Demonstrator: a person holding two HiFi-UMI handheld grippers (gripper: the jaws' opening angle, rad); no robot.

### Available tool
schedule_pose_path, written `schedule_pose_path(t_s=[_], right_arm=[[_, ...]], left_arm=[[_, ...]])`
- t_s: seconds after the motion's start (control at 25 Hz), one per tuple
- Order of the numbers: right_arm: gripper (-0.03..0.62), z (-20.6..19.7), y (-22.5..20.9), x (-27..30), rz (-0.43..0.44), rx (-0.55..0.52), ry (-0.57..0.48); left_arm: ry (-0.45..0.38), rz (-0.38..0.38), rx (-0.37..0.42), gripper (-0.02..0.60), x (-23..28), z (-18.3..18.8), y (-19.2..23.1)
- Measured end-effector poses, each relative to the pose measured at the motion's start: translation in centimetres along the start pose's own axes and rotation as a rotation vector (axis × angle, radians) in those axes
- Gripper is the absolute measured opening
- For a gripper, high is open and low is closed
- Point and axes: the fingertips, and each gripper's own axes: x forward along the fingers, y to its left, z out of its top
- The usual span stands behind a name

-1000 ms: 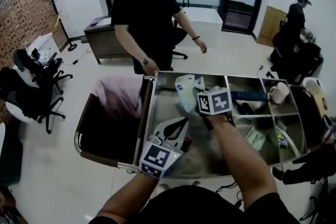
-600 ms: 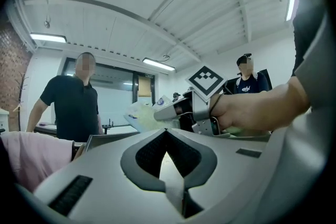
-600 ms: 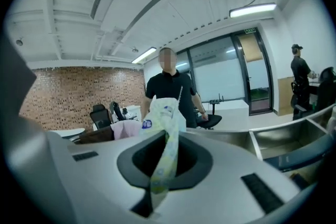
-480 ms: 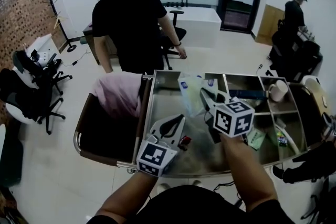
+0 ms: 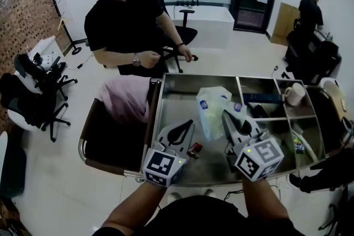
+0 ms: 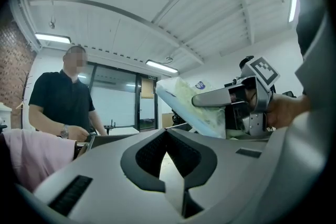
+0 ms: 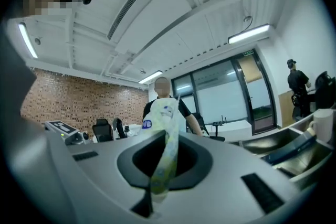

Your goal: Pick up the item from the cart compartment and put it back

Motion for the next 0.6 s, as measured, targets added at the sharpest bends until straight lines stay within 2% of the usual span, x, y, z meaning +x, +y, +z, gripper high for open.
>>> schedule_pose_path(t_s=[0.36,0.6], right_arm=[[0.017,-1.9,0.2,-2.6,-0.013,0.008,0.004],[0.017,-3.9,-1.1,-2.5,-0.021,0.082,0.009]], left_arm=[[-0.010,0.002,0.020,0.000,0.0,0.3,0.0],[-0.012,0.000,0.020,0.000,0.2,0.3,0.1]])
